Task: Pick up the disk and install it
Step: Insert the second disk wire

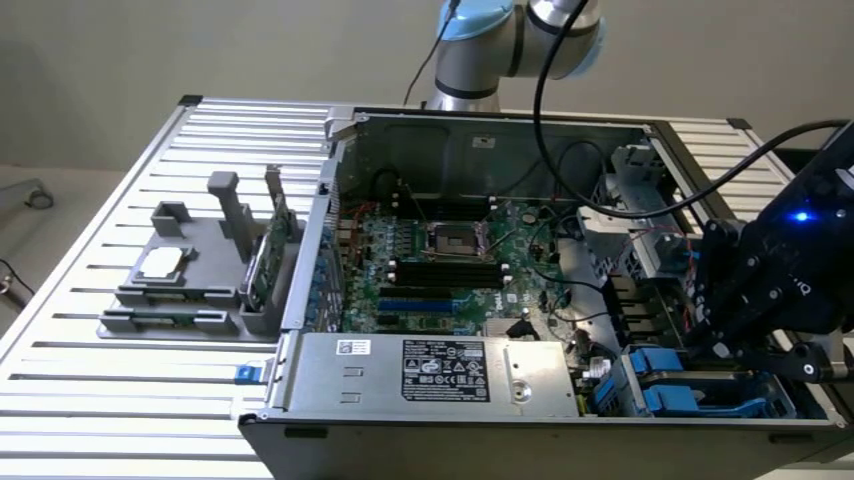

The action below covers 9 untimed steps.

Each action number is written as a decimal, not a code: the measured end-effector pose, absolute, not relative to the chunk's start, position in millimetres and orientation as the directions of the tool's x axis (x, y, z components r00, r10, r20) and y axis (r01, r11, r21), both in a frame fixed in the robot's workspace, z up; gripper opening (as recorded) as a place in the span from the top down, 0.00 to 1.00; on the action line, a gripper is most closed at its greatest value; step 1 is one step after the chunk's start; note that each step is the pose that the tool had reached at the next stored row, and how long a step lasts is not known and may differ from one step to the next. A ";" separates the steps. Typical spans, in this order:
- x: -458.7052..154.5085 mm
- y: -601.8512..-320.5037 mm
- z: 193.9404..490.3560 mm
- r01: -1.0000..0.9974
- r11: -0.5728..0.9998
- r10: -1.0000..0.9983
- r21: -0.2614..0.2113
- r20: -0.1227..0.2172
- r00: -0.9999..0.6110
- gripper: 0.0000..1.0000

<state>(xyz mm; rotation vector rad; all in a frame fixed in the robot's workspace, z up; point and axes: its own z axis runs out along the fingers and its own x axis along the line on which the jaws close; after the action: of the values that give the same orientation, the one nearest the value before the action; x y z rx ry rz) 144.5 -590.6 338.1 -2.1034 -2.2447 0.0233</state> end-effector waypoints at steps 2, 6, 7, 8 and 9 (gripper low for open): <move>144.6 -590.6 337.4 0.996 0.066 0.997 -0.056 0.038 -0.064 0.84; 144.8 -590.5 336.1 0.996 0.066 0.997 -0.055 0.037 -0.064 0.84; 144.8 -590.5 335.7 0.996 0.066 0.997 -0.055 0.037 -0.064 0.84; 144.9 -590.6 335.4 0.996 0.066 0.997 -0.055 0.037 -0.064 0.84; 145.0 -590.6 335.1 0.996 0.066 0.997 -0.055 0.037 -0.064 0.84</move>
<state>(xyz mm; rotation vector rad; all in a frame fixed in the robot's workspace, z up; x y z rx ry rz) 145.0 -590.6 335.1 -2.1039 -2.2451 0.0224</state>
